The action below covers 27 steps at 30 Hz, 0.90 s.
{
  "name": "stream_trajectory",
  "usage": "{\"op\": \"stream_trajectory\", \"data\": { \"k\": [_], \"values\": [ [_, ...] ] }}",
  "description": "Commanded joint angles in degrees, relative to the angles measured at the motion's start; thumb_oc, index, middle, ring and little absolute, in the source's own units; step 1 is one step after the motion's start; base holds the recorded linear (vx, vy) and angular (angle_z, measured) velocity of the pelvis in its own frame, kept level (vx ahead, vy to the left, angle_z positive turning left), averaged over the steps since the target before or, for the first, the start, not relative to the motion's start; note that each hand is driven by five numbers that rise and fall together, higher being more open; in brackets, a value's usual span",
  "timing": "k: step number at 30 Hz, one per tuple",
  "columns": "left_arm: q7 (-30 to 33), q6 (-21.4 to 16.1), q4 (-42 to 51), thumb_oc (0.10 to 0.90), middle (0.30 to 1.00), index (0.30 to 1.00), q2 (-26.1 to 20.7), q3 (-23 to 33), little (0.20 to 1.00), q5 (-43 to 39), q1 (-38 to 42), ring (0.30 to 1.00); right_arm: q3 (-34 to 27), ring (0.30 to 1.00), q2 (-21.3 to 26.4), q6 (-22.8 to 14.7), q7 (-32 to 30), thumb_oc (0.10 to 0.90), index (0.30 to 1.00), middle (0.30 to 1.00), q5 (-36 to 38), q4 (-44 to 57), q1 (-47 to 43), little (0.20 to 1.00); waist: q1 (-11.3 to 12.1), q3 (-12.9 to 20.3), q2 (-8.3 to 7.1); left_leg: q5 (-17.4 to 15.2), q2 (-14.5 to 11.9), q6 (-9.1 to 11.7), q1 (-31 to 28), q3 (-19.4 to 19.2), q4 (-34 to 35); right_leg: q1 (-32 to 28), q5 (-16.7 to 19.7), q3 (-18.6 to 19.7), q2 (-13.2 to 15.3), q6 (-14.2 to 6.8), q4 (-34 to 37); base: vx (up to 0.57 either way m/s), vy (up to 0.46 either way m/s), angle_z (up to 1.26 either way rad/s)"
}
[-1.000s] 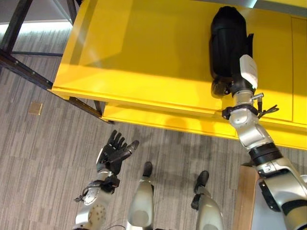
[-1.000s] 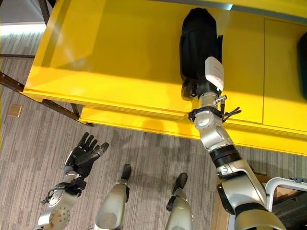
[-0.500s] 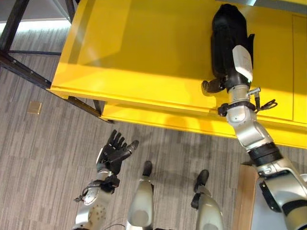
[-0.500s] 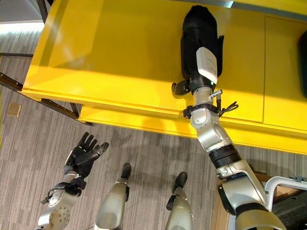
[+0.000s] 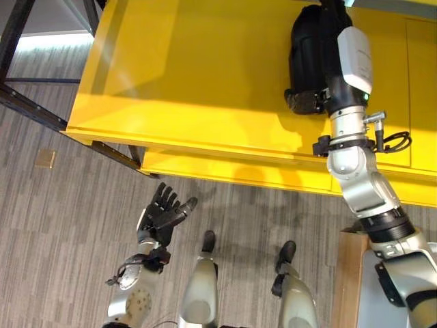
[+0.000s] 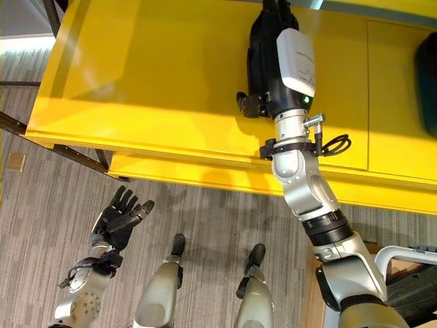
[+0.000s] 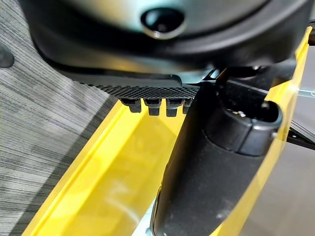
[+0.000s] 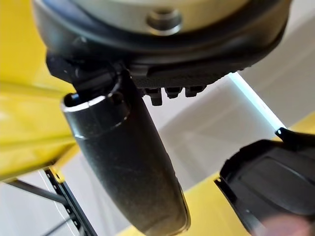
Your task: Move parts from the plastic box to the shelf.
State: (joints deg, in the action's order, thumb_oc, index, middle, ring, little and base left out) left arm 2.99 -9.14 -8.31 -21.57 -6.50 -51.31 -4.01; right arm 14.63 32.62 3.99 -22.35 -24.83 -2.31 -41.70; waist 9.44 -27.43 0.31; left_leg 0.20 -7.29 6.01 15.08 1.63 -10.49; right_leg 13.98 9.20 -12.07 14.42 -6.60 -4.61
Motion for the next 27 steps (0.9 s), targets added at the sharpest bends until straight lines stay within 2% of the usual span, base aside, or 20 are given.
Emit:
{"op": "stream_trajectory", "data": {
  "k": [1, 5, 9, 15, 20, 21, 23, 26, 27],
  "values": [
    [-0.4, -4.2, 5.1, 0.9, 1.0, 1.0, -2.1, 2.1, 1.0, 2.1, -2.1, 1.0, -4.5, 1.0, 0.6, -5.7, -4.1, 0.9, 1.0, 1.0, -2.2, 9.0, -1.0, 1.0, -1.1, 5.8, -1.32, 2.2, -2.1, -1.5, -1.6, -1.8, 2.4, -3.1, -4.5, 0.0, 2.2, -1.2, -7.6, 0.03, -0.026, -0.03],
    [-0.6, -3.8, 5.0, 0.9, 1.0, 1.0, -1.2, 1.9, 1.0, 2.1, -2.7, 1.0, -5.7, 1.0, -3.0, -9.1, -2.8, 0.9, 1.0, 1.0, 3.3, 13.0, 5.9, 1.0, -2.3, 7.3, -1.59, 2.5, -2.7, -1.3, -3.8, -2.8, 3.6, -4.2, -4.7, 1.0, 1.1, -1.0, -6.6, 0.04, -0.028, -0.12],
    [-1.0, -3.3, 5.0, 0.9, 1.0, 1.0, -0.2, 1.9, 1.0, 2.5, -3.7, 1.0, -5.7, 1.0, -4.3, -11.3, -0.5, 0.9, 1.0, 1.0, 7.2, 15.3, 11.7, 1.0, -4.0, 9.2, -1.93, 3.4, -3.8, -0.9, -7.0, -4.4, 6.1, -5.6, -4.7, 2.2, -0.3, -1.0, -4.9, 0.06, -0.035, -0.22],
    [-2.4, -2.9, 4.8, 0.9, 1.0, 1.0, 1.2, 2.6, 1.0, 2.9, -4.7, 1.0, -8.9, 1.0, -2.4, -14.4, 3.1, 0.9, 1.0, 1.0, 10.9, 19.2, 22.0, 1.0, -7.2, 12.6, -1.82, 5.8, -6.0, 0.4, -11.7, -6.4, 10.4, -7.7, -6.0, 3.0, -2.3, -0.7, -4.4, 0.07, -0.049, -0.23],
    [-2.6, -2.9, 4.5, 0.9, 1.0, 1.0, 2.3, 2.6, 1.0, 3.0, -4.4, 1.0, -11.2, 1.0, -0.3, -15.6, 4.9, 0.9, 1.0, 1.0, 12.0, 21.3, 27.4, 1.0, -8.9, 13.9, -1.13, 7.5, -8.4, 1.4, -13.5, -7.1, 11.4, -7.4, -9.0, 3.5, -4.3, 0.4, -7.8, 0.02, -0.091, -0.11],
    [-3.1, -2.8, 4.7, 0.9, 1.0, 1.0, 2.9, 2.2, 1.0, 3.0, -4.3, 1.0, -12.3, 1.0, 0.4, -16.1, 5.6, 0.9, 1.0, 1.0, 12.5, 22.2, 29.6, 1.0, -10.0, 14.2, -0.82, 8.5, -9.7, 1.3, -14.4, -7.4, 11.3, -6.8, -11.2, 4.1, -5.7, 1.4, -11.0, -0.03, -0.16, -0.04],
    [-3.1, -3.0, 4.7, 0.9, 1.0, 1.0, 3.4, 1.9, 1.0, 3.5, -4.0, 1.0, -12.7, 1.0, 0.7, -16.5, 5.6, 0.9, 1.0, 1.0, 12.8, 22.4, 30.3, 1.0, -10.6, 14.2, -0.76, 9.0, -10.5, 1.3, -14.5, -7.5, 10.0, -6.3, -12.5, 5.5, -7.1, 2.4, -12.5, -0.03, -0.159, -0.04],
    [-3.1, -3.3, 4.4, 0.9, 1.0, 1.0, 3.9, 2.2, 1.0, 3.7, -4.2, 1.0, -11.9, 1.0, 0.8, -16.8, 5.5, 0.9, 1.0, 1.0, 12.9, 21.7, 30.0, 1.0, -10.4, 14.0, -1.19, 10.4, -10.0, 0.5, -13.5, -4.3, 4.7, -6.4, -12.3, 8.5, -9.0, 3.8, -11.5, -0.02, -0.099, -0.35],
    [-2.8, -3.4, 3.9, 0.9, 1.0, 1.0, 4.4, 2.2, 1.0, 3.6, -4.5, 1.0, -10.6, 1.0, 0.3, -17.0, 5.6, 0.9, 1.0, 1.0, 13.4, 20.6, 29.1, 1.0, -9.2, 13.7, -1.73, 10.3, -6.1, -0.2, -11.8, 1.5, 3.5, -7.3, -11.3, 10.6, -9.4, 4.1, -8.5, 0.02, -0.078, -0.92]
  ]
}}
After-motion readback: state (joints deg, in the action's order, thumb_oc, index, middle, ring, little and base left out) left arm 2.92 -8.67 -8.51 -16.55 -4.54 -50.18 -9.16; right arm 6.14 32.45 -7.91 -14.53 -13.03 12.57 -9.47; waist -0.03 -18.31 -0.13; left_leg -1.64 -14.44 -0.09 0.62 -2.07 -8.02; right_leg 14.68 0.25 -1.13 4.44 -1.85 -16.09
